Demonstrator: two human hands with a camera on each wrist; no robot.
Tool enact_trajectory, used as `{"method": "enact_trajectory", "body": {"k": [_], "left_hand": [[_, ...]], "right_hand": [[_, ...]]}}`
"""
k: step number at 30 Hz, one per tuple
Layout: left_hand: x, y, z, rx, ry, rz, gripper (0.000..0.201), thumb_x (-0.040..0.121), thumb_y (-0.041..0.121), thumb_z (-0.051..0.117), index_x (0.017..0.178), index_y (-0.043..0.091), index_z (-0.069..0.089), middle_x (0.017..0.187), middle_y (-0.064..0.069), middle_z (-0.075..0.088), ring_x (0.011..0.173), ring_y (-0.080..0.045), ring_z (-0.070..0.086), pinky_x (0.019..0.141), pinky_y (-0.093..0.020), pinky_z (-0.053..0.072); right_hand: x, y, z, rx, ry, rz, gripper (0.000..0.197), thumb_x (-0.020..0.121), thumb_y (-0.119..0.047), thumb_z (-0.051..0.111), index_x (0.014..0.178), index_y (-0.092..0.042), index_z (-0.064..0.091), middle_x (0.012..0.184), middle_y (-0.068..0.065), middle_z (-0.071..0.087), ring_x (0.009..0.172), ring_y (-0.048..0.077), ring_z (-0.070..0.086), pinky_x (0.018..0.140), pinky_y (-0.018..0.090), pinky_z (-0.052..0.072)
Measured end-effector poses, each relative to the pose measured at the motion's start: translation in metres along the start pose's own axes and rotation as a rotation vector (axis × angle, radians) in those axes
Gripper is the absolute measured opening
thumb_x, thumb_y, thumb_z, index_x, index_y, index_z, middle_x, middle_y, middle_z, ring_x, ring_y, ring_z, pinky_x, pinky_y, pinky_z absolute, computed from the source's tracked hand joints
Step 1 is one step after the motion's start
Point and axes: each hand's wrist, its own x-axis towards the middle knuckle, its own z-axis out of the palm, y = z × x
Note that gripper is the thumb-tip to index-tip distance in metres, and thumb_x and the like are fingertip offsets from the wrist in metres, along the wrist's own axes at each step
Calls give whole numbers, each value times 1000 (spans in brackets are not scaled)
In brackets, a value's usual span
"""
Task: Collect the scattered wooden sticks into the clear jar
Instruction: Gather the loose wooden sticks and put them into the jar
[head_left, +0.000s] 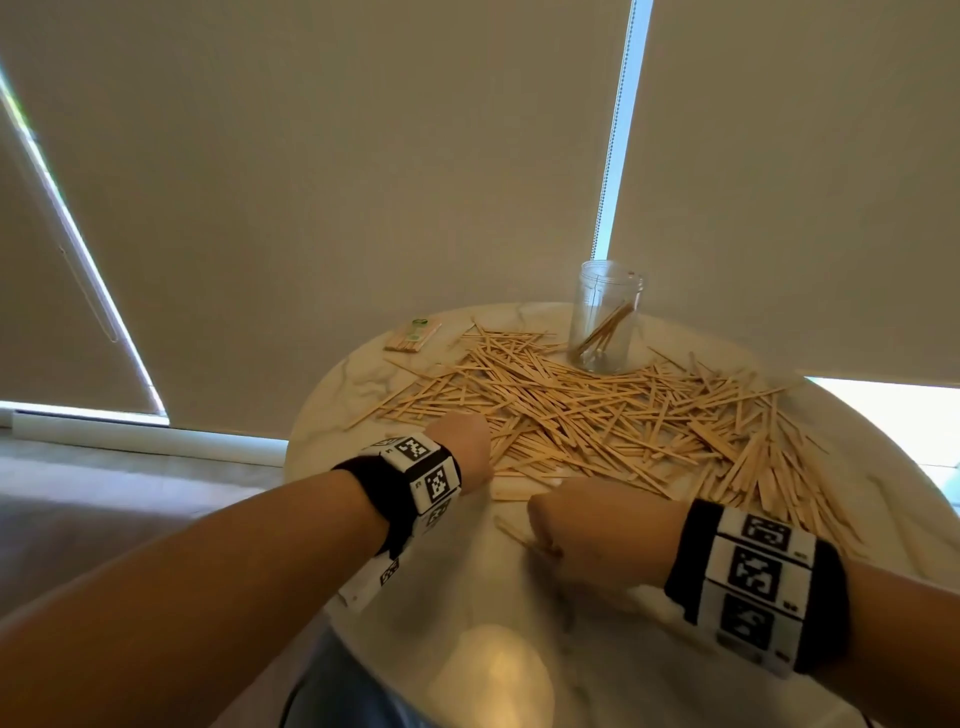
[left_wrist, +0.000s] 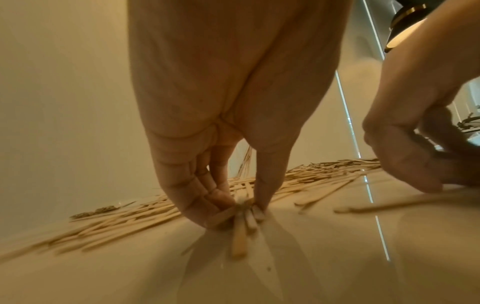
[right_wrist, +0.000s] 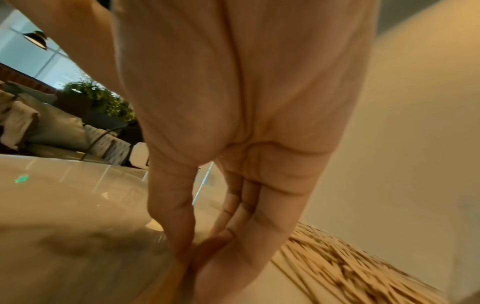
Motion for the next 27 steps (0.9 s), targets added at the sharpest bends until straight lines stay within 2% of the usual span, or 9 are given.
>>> {"method": "enact_trajectory", "body": {"k": [2,5,7,10,13,16,20,23,27], "left_hand": [[-1,3,0,27,-22,0,15,96,21,62,90,9,57,68,-2,46,62,-17,47,55,-27,39],[-3,11,1,59,-58,20,15,100,18,57,108,7,61,76,-3,50,81,-21,55,70,-28,44],[-3,16,4,64,-68,16,27,100,19,57,122,4,59,103,-8,64,101,-25,62,83,-31,50],[-4,20,12,12,-43,-72,38,102,19,52,136,5,44,134,-14,54,121,-30,56,99,-37,49],[-2,17,10,-144,-54,-118,38,101,16,48,135,2,38,125,-14,58,110,-29,61,86,-37,49],[-1,15,1,-310,-29,-33,27,104,12,39,122,-8,43,104,-12,53,85,-25,58,72,-34,43],[4,17,-7,-497,51,29,44,110,34,27,105,3,58,79,-5,54,67,-19,50,64,-31,40],[7,26,-8,-681,70,59,41,109,40,28,107,8,53,78,-3,54,66,-17,51,72,-38,49],[10,43,-1,-1031,116,189,28,109,36,32,106,17,52,94,-8,72,84,-25,72,87,-50,58]], "right_hand": [[-3,7,0,12,-1,31,23,96,-23,56,114,-11,63,102,7,63,88,23,58,72,30,47],[-2,13,3,-28,12,71,23,97,-18,51,114,-8,64,103,9,65,85,23,57,72,30,47],[0,17,6,-35,27,112,24,98,-16,50,116,-7,63,107,10,66,92,25,62,73,30,47],[0,27,5,2,55,149,21,99,-17,49,115,-9,61,103,7,61,93,24,60,76,30,48],[-2,48,-3,166,177,208,12,96,-23,55,105,-16,61,93,-2,60,85,16,57,78,28,52],[-6,75,-23,484,384,275,7,96,-26,62,98,-20,65,90,-4,67,82,11,65,75,23,54],[-8,100,-42,788,556,299,7,95,-20,65,98,-15,68,89,4,72,76,14,69,72,27,59],[-1,105,-47,953,594,293,6,93,-14,68,97,-10,69,89,7,74,79,20,72,77,33,62],[11,93,-52,1139,635,244,6,90,-7,69,93,-2,68,91,15,75,84,26,75,79,36,63]]}}
